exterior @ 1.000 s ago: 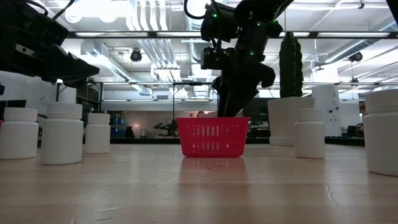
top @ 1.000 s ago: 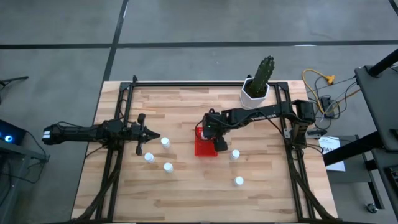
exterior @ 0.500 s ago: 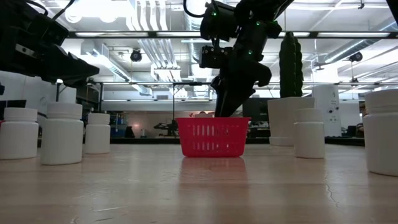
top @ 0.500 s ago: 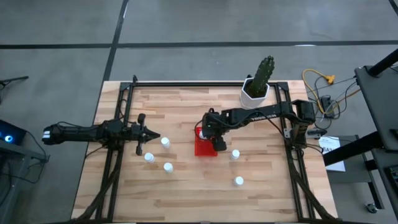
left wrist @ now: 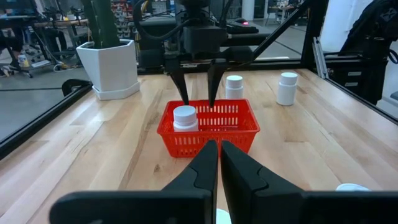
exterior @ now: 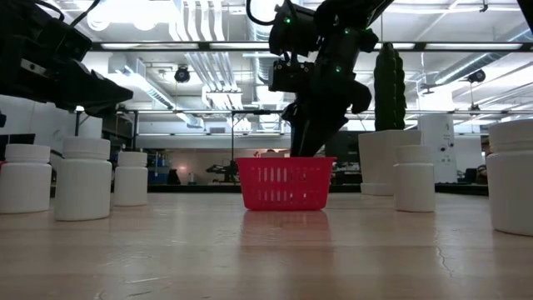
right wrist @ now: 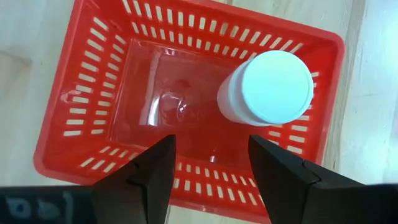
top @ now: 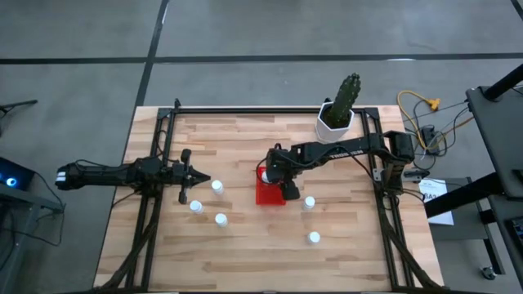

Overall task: Pick and place pill bottles into a basket
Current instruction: Put the white pill bottle into the red bin

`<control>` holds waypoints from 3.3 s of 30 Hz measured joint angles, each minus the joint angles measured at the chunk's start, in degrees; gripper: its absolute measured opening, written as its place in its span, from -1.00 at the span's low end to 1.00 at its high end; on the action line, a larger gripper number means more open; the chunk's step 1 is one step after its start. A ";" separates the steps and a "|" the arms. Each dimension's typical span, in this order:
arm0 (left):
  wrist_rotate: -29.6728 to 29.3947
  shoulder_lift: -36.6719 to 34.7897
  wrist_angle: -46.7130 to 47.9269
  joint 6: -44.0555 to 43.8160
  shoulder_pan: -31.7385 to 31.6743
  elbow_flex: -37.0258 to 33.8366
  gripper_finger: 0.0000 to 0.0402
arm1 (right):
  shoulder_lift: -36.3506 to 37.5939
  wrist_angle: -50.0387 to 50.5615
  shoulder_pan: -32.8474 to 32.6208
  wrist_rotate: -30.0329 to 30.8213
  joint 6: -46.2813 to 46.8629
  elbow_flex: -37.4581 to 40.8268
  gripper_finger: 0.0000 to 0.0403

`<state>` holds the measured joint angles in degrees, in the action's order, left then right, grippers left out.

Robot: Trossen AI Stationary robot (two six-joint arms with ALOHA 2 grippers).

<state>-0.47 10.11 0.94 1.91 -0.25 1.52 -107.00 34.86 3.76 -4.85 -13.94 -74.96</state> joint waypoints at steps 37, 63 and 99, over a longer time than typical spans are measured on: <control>0.00 0.00 0.01 0.00 0.00 0.00 -0.99 | 0.27 -3.54 -0.22 -2.68 -2.62 0.00 -0.05; 0.00 -0.02 -0.04 0.48 0.00 0.00 -0.99 | 9.16 12.30 -5.92 -2.65 15.60 -2.05 -0.05; 0.00 1.10 0.01 -0.04 0.00 0.00 -0.99 | 22.47 11.58 -17.37 3.34 20.94 11.10 -0.05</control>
<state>-0.47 11.21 0.95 1.87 -0.25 1.52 -84.53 46.45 -13.62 -1.51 7.01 -63.85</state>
